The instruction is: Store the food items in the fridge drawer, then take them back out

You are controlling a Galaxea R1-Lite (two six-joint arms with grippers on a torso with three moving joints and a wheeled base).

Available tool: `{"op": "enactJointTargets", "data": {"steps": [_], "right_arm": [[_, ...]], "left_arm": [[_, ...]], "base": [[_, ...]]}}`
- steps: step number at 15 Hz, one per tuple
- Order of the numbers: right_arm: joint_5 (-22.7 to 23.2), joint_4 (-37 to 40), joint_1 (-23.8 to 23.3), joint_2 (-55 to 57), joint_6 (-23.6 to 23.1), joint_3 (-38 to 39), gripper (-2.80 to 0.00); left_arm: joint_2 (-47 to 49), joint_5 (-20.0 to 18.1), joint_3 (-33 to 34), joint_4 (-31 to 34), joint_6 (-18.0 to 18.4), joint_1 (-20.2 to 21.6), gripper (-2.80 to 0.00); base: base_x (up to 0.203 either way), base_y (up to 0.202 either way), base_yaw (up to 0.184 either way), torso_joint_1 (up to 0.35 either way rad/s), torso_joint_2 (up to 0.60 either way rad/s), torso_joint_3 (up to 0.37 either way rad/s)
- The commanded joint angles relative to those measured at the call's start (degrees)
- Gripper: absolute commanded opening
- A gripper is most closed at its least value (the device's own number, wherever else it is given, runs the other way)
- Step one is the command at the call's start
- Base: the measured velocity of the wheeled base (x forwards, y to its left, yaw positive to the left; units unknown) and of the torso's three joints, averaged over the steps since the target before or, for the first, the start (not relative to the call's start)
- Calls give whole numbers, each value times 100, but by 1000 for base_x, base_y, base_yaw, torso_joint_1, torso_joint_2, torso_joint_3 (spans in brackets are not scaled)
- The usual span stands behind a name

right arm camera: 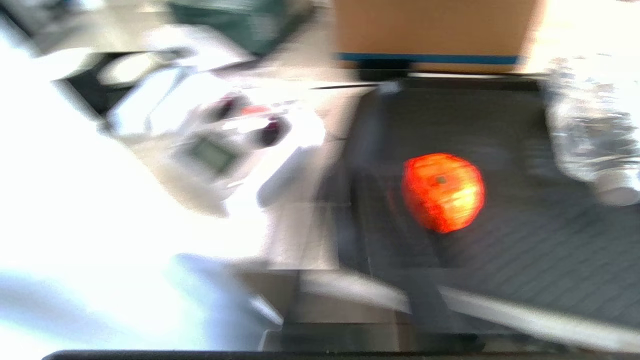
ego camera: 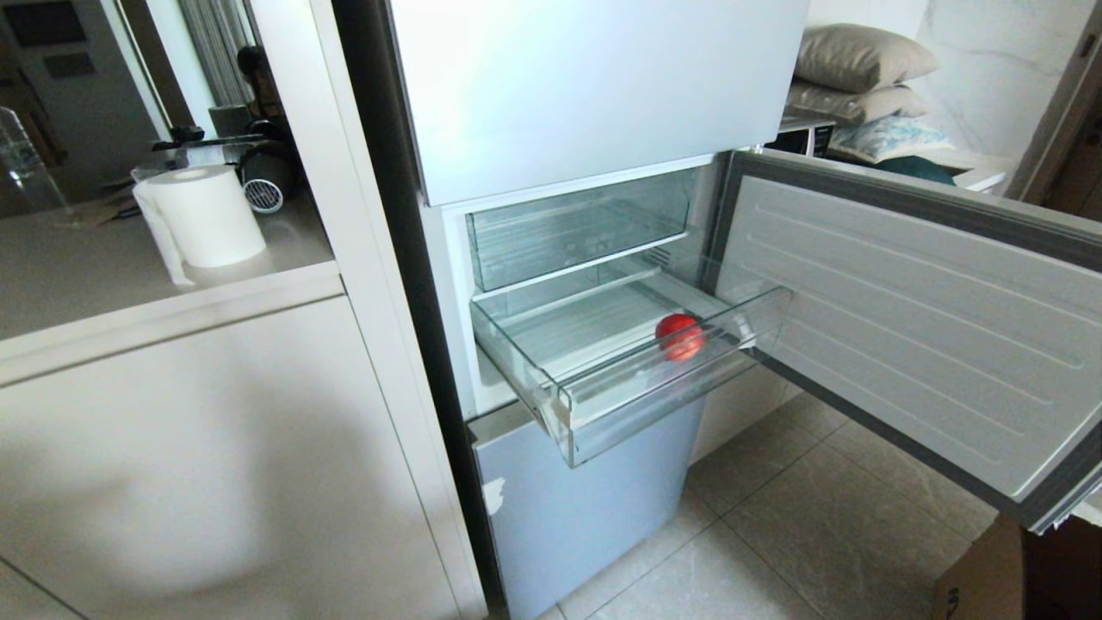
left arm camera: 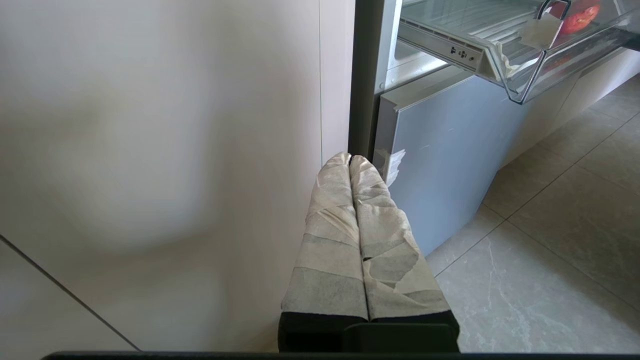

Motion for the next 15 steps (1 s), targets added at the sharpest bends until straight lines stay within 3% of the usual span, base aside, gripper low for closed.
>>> {"op": "enactJointTargets", "data": {"steps": [1, 5, 8, 11, 15], "right_arm": [[248, 474, 189, -1747, 119, 507, -280], [1249, 2608, 403, -3824, 382, 743, -280], [2256, 4027, 542, -4656, 415, 894, -280], [2445, 4092, 823, -4677, 356, 1259, -280], [2443, 4101, 845, -4638, 104, 1474, -280]], "left_arm": [[9, 1, 1, -2, -1, -1, -280], [9, 1, 1, -2, -1, -1, -280], [9, 1, 1, -1, 0, -1, -280], [9, 1, 1, -2, -1, -1, -280], [9, 1, 1, 4, -1, -1, -280]], "base": [[0, 0, 0, 0, 0, 0], [0, 0, 0, 0, 0, 0], [0, 0, 0, 0, 0, 0], [0, 0, 0, 0, 0, 0], [0, 0, 0, 0, 0, 0]]}}
